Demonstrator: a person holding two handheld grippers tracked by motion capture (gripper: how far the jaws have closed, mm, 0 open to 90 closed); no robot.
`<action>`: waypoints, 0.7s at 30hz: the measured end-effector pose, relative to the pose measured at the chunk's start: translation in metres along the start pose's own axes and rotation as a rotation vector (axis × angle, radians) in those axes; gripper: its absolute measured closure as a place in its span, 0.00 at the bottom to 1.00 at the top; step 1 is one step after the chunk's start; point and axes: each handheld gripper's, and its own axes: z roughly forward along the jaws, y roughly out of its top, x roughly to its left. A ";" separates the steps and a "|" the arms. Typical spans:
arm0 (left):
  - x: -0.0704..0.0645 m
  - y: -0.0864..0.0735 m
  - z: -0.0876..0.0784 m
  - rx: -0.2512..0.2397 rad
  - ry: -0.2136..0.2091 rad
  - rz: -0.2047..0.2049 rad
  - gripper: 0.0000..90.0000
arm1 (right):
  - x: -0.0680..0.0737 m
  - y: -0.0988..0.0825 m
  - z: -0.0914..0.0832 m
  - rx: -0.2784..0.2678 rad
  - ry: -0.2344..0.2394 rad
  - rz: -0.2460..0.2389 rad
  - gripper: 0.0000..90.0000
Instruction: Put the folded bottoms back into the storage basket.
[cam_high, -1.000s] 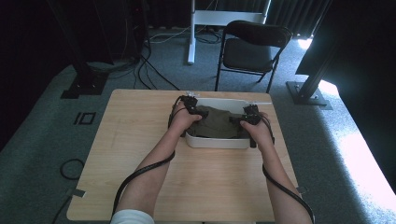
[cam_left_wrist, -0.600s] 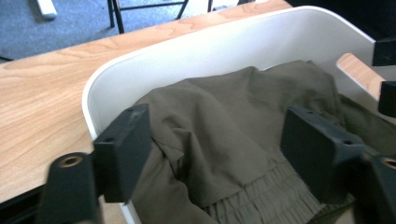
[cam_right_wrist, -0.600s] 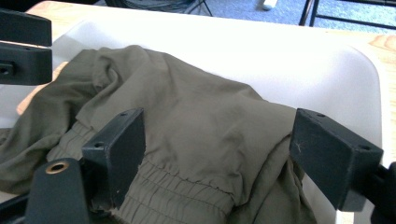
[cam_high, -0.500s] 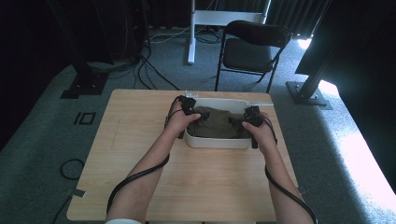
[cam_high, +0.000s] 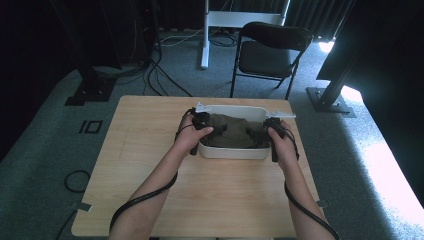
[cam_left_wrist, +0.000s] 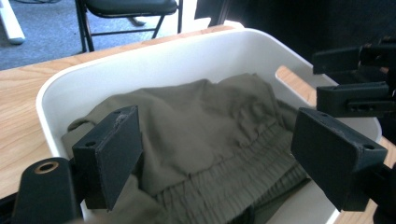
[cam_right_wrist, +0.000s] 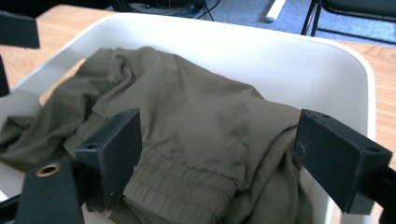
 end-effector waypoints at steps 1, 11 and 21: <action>0.000 -0.001 -0.001 0.001 -0.001 0.006 0.19 | 0.000 -0.001 -0.001 -0.001 0.004 -0.003 0.16; -0.008 -0.002 -0.017 -0.040 -0.004 0.045 0.18 | 0.006 -0.004 -0.013 -0.030 0.020 -0.064 0.15; -0.018 -0.012 -0.030 -0.047 -0.037 0.105 0.18 | 0.021 -0.006 -0.029 -0.061 0.053 -0.133 0.14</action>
